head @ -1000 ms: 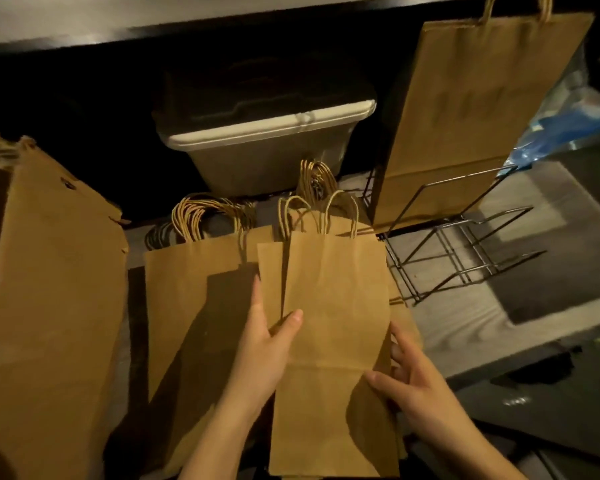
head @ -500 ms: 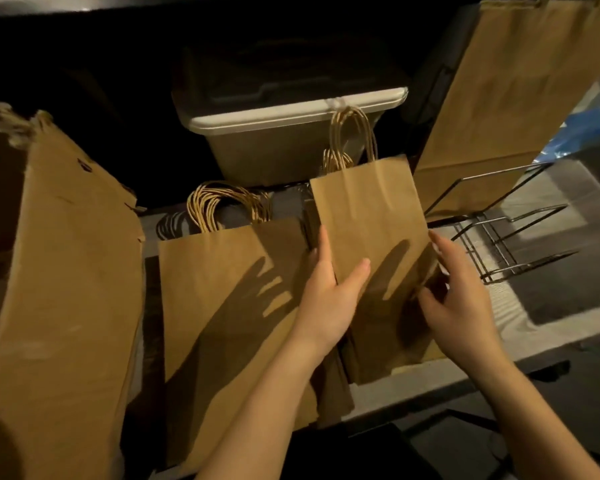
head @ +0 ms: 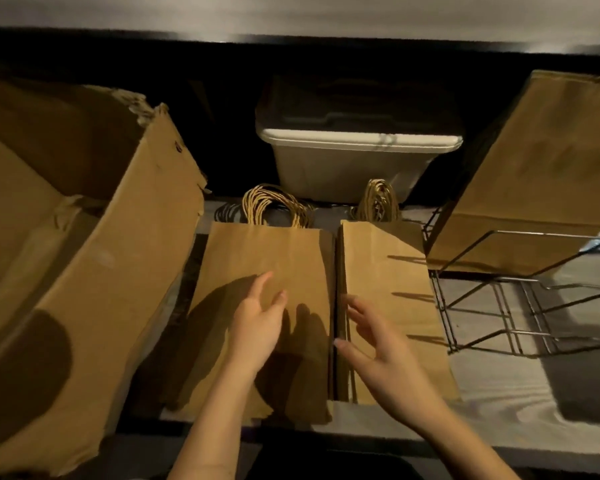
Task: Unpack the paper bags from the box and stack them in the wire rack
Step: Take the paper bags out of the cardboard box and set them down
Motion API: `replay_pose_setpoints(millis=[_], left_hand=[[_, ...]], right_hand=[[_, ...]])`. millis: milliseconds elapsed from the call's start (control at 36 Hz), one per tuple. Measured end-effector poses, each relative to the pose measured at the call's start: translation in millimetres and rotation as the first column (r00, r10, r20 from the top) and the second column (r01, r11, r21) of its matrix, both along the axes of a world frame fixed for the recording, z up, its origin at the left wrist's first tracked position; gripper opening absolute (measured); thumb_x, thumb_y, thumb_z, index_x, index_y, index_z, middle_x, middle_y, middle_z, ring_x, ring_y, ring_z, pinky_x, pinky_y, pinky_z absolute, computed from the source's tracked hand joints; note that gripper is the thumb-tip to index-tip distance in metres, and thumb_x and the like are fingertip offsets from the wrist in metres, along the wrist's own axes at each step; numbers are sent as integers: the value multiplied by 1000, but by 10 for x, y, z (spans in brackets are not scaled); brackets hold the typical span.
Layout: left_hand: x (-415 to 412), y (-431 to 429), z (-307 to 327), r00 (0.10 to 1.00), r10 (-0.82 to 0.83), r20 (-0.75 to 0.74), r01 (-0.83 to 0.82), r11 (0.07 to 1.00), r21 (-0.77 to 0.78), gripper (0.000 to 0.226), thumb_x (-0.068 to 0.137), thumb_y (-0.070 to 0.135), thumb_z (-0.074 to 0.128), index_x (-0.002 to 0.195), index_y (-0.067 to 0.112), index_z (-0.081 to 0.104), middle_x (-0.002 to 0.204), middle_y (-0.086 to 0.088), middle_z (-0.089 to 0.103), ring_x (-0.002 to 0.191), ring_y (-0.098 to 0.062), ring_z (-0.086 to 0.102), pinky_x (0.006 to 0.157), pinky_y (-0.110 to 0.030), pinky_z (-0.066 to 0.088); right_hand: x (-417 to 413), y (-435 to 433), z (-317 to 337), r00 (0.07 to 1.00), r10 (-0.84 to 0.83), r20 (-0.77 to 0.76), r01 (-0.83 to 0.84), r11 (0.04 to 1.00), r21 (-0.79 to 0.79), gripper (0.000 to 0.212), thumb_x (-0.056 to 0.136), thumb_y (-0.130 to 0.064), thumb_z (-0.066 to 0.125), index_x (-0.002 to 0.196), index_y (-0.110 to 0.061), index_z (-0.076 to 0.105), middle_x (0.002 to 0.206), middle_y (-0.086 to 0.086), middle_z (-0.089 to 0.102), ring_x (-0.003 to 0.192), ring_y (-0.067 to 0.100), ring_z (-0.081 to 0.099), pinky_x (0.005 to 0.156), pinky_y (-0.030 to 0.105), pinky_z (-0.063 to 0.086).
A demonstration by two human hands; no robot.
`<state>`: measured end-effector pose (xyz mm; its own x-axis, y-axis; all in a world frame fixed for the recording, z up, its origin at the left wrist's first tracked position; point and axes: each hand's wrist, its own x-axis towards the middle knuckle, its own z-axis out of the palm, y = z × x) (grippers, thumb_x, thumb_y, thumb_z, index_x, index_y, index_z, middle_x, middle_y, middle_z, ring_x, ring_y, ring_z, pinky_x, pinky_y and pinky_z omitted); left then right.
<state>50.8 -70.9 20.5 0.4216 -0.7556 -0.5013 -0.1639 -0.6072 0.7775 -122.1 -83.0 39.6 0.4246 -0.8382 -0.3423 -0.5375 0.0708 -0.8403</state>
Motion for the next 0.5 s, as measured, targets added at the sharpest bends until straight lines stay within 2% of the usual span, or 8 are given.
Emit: replay_pose_setpoints(millis=[83, 111, 167, 250, 306, 389, 500], left_hand=[[202, 177, -81, 970, 51, 239, -90, 983, 157, 55, 95, 36, 49, 146, 34, 27, 156, 1, 19, 143, -25, 15, 114, -51, 20], [263, 239, -111, 961, 67, 269, -121, 975, 188, 59, 96, 36, 49, 148, 32, 23, 157, 1, 13, 144, -26, 11, 114, -52, 19], [360, 383, -135, 960, 145, 239, -197, 957, 213, 65, 96, 35, 49, 151, 25, 16, 157, -2, 14, 143, -27, 17, 114, -47, 22], [416, 583, -133, 949, 262, 175, -297, 927, 227, 67, 96, 35, 49, 152, 23, 14, 152, -7, 30, 136, -30, 32, 109, -44, 31], [399, 670, -125, 946, 275, 171, -311, 918, 244, 65, 97, 34, 48, 152, 22, 15, 150, -7, 33, 134, -30, 35, 106, -42, 32], [341, 745, -100, 943, 270, 196, -312, 922, 229, 65, 97, 32, 48, 152, 18, 15, 150, -8, 31, 135, -29, 33, 105, -39, 32], [276, 776, -30, 925, 257, 279, -319, 925, 206, 67, 97, 34, 47, 151, 13, 15, 153, -10, 23, 139, -29, 24, 109, -41, 26]], right_hand=[[78, 103, -87, 995, 49, 89, -62, 987, 149, 50, 91, -20, 60, 127, -45, 36, 136, -19, 42, 127, 1, 39, 107, 20, 31], [93, 146, -137, 994, 55, 98, -71, 982, 173, 49, 90, -20, 61, 123, -48, 36, 137, -18, 42, 128, 3, 39, 108, 19, 31], [119, 242, -240, 990, 95, 101, -113, 974, 194, 51, 89, -20, 63, 121, -48, 35, 143, -13, 38, 134, 5, 34, 111, 21, 26], [150, 375, -343, 976, 207, 64, -216, 953, 210, 68, 89, -25, 64, 141, -39, 23, 156, -12, 13, 144, 5, 6, 116, 22, 9], [171, 429, -362, 965, 248, 83, -261, 939, 226, 77, 87, -27, 66, 144, -40, 16, 157, -13, 1, 144, 5, -3, 118, 27, 6], [174, 454, -338, 970, 197, 141, -229, 935, 271, 79, 84, -28, 69, 141, -45, 18, 158, -14, -1, 144, 4, -2, 120, 33, 10], [125, 471, -249, 949, 69, 306, -166, 938, 303, 67, 81, -24, 72, 122, -59, 33, 156, -16, 9, 143, 3, 9, 119, 39, 18]])
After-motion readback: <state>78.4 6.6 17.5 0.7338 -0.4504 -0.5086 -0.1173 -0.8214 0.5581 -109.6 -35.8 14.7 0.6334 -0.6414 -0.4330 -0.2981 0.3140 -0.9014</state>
